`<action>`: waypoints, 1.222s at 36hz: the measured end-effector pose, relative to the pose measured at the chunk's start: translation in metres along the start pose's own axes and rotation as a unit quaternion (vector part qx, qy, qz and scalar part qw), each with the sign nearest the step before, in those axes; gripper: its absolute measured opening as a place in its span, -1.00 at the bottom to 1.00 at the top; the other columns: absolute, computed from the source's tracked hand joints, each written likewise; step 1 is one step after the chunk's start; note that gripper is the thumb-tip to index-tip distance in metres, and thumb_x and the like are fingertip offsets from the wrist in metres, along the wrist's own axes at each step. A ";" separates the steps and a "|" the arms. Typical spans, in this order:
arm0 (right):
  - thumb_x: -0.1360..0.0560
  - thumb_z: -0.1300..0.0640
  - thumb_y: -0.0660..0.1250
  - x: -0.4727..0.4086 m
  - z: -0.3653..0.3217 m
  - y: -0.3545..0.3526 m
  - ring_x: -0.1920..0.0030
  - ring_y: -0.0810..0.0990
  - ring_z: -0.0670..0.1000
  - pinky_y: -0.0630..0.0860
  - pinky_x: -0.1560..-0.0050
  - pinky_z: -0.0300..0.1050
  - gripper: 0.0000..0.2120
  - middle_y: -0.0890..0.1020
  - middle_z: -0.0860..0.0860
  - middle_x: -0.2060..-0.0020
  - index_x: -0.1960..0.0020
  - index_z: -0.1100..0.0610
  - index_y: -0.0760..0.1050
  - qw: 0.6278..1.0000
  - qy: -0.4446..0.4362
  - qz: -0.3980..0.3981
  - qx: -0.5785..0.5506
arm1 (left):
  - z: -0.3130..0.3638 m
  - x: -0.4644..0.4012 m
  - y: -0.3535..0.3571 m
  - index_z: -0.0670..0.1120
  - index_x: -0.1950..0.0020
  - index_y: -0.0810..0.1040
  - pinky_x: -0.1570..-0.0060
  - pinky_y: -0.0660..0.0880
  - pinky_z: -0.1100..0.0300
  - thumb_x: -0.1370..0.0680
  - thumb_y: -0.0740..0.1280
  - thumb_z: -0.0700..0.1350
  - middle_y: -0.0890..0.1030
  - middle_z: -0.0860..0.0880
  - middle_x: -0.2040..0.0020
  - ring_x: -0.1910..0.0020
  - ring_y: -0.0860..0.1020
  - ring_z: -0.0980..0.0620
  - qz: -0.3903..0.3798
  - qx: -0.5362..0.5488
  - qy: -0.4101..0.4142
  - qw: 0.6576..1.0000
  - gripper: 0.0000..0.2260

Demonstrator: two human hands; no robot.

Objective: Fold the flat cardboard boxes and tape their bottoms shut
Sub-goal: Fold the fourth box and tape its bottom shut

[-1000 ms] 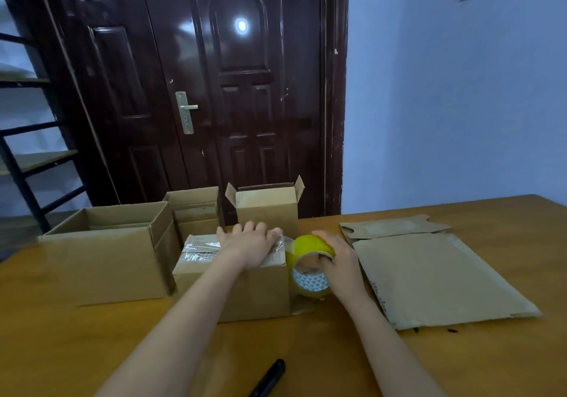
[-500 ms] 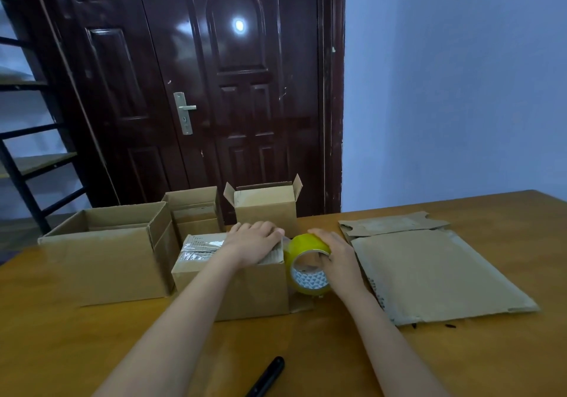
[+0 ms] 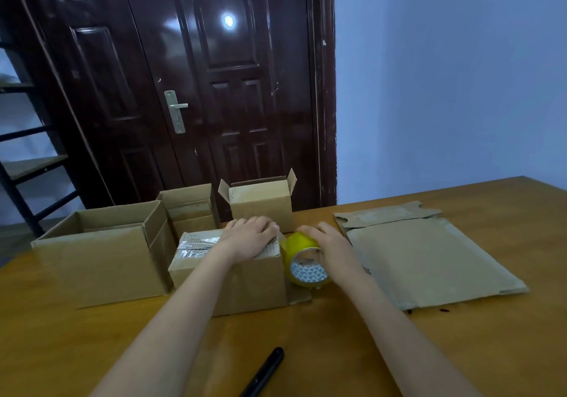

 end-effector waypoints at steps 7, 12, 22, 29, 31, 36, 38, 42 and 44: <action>-0.52 0.15 0.32 -0.008 -0.010 -0.011 -0.25 0.37 0.03 0.40 -0.15 -0.17 -0.43 0.41 0.05 -0.24 -0.48 -0.03 0.21 0.989 -0.047 -0.061 0.126 | 0.000 0.002 -0.002 0.04 -0.28 0.41 -0.33 0.20 -0.03 -0.63 -0.04 0.16 0.48 -0.02 -0.32 -0.31 0.39 -0.10 0.008 -0.004 -0.006 1.000 -0.62; -0.52 0.24 0.30 -0.013 -0.021 -0.011 -0.29 0.36 0.11 0.40 -0.22 -0.04 -0.42 0.39 0.12 -0.29 -0.48 0.01 0.21 0.969 -0.076 -0.080 0.219 | 0.008 0.008 -0.009 -0.02 -0.21 0.43 -0.24 0.29 0.00 -0.62 -0.01 0.18 0.53 -0.10 -0.24 -0.23 0.44 -0.13 0.012 -0.021 -0.023 0.999 -0.61; -0.53 0.18 0.29 -0.010 -0.027 -0.009 -0.26 0.40 0.11 0.37 -0.23 -0.02 -0.50 0.45 0.11 -0.23 -0.44 0.06 0.27 0.957 -0.094 -0.091 0.260 | 0.018 0.004 -0.008 -0.08 -0.27 0.38 -0.31 0.26 -0.07 -0.55 0.07 0.28 0.51 -0.13 -0.26 -0.26 0.44 -0.15 -0.002 -0.075 -0.059 0.995 -0.49; -0.52 0.20 0.29 -0.007 -0.019 -0.011 -0.31 0.37 0.07 0.29 -0.32 -0.01 -0.44 0.45 0.05 -0.29 -0.47 0.02 0.22 0.968 -0.088 -0.080 0.221 | 0.019 0.002 -0.006 -0.09 -0.26 0.35 -0.37 0.16 -0.08 -0.56 0.12 0.17 0.43 -0.15 -0.33 -0.35 0.34 -0.19 -0.015 -0.061 -0.083 0.995 -0.58; -0.53 0.17 0.27 -0.008 -0.019 -0.012 -0.33 0.35 0.08 0.25 -0.35 0.01 -0.43 0.43 0.04 -0.32 -0.48 0.00 0.18 0.973 -0.079 -0.093 0.199 | 0.021 0.001 -0.005 -0.09 -0.28 0.34 -0.37 0.15 -0.08 -0.57 0.12 0.17 0.41 -0.15 -0.35 -0.36 0.32 -0.19 -0.019 -0.061 -0.088 0.994 -0.58; -0.52 0.14 0.27 -0.011 -0.021 -0.012 -0.38 0.28 0.09 0.13 -0.42 0.10 -0.44 0.40 0.04 -0.35 -0.48 0.01 0.17 0.976 -0.064 -0.122 0.169 | 0.022 0.000 -0.005 -0.10 -0.32 0.33 -0.40 0.12 -0.09 -0.57 0.12 0.16 0.39 -0.15 -0.38 -0.39 0.30 -0.19 -0.025 -0.057 -0.097 0.993 -0.56; -0.52 0.13 0.28 -0.011 -0.021 -0.013 -0.41 0.24 0.08 0.04 -0.45 0.15 -0.43 0.39 0.03 -0.36 -0.48 0.00 0.18 0.975 -0.057 -0.133 0.169 | 0.022 0.001 -0.005 -0.09 -0.31 0.34 -0.40 0.11 -0.10 -0.57 0.11 0.16 0.39 -0.14 -0.37 -0.38 0.30 -0.19 -0.020 -0.053 -0.092 0.994 -0.57; -0.50 0.13 0.29 -0.010 -0.019 -0.014 -0.45 0.16 0.07 -0.10 -0.45 0.25 -0.42 0.34 -0.01 -0.40 -0.47 -0.04 0.19 0.978 -0.044 -0.138 0.148 | 0.020 0.003 -0.004 -0.08 -0.29 0.35 -0.40 0.12 -0.10 -0.58 0.07 0.16 0.40 -0.13 -0.36 -0.38 0.31 -0.18 -0.010 -0.053 -0.083 0.995 -0.59; -0.48 0.15 0.31 -0.008 -0.018 -0.013 -0.46 0.11 0.07 -0.16 -0.45 0.30 -0.39 0.30 -0.03 -0.42 -0.47 -0.06 0.18 0.981 -0.038 -0.138 0.134 | 0.020 0.004 -0.004 -0.08 -0.30 0.35 -0.40 0.12 -0.11 -0.59 0.04 0.17 0.40 -0.13 -0.36 -0.38 0.30 -0.18 -0.009 -0.051 -0.084 0.995 -0.58</action>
Point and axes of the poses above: each hand's wrist, its own x-axis away from the middle knuckle, its own y-axis out of the palm, z = x × y, the point moved 4 cm from there along -x, towards the middle knuckle
